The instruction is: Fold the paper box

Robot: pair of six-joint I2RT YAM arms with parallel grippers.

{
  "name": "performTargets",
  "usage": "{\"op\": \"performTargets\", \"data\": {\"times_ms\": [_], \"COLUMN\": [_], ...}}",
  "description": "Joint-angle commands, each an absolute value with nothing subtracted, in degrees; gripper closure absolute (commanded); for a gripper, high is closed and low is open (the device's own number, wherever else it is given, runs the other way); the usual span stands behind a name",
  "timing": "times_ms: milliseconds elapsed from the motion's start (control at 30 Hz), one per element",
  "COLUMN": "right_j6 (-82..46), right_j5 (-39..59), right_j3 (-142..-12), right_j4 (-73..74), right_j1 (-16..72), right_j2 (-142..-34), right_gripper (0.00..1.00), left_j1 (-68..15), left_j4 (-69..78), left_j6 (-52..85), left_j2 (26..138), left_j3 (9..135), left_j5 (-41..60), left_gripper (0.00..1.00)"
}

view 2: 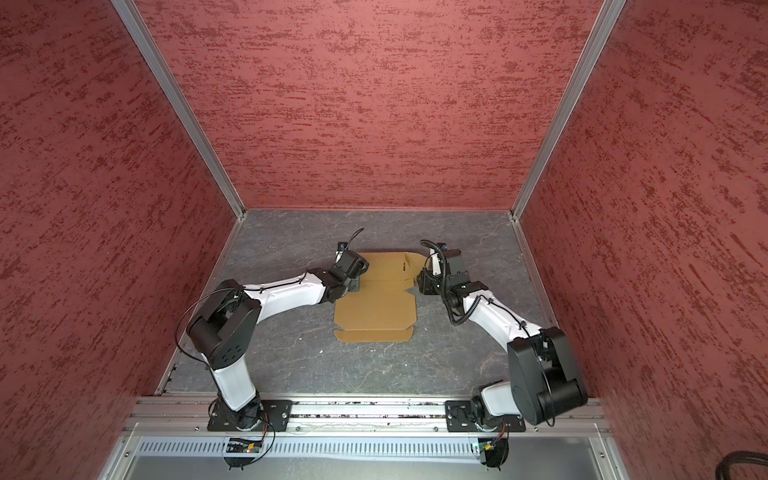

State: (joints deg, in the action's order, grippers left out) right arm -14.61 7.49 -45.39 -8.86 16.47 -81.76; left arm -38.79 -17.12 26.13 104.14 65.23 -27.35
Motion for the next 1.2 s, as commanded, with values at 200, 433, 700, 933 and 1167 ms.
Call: {"op": "performTargets", "data": {"times_ms": [200,433,700,933,1167], "right_j6": [-12.5,-11.6,-12.5,-11.5,-6.6], "right_j5": [8.5,9.5,5.6,9.9,16.4], "right_j3": [-48.3,-46.9,-47.0,-49.9,-55.2], "right_j4": [-5.7,-6.4,-11.2,-8.8,-4.0], "right_j1": [14.1,13.0,6.2,1.0,0.9], "right_j2": [-85.0,-81.9,-74.5,-82.0,-95.6], "right_gripper": [0.42,0.42,0.40,0.38,0.38], "left_j1": [-38.1,-37.9,-37.9,-37.7,-37.4], "left_j4": [-19.3,-19.6,-19.8,-20.3,-20.6], "left_j6": [25.3,25.1,24.7,24.4,24.0], "left_j2": [104.0,104.2,103.9,104.2,104.4], "left_j3": [63.6,64.0,64.2,65.2,65.7], "left_j5": [-26.7,-26.3,-25.8,-24.6,-24.4], "left_gripper": [0.95,0.95,0.95,0.95,0.96]}}
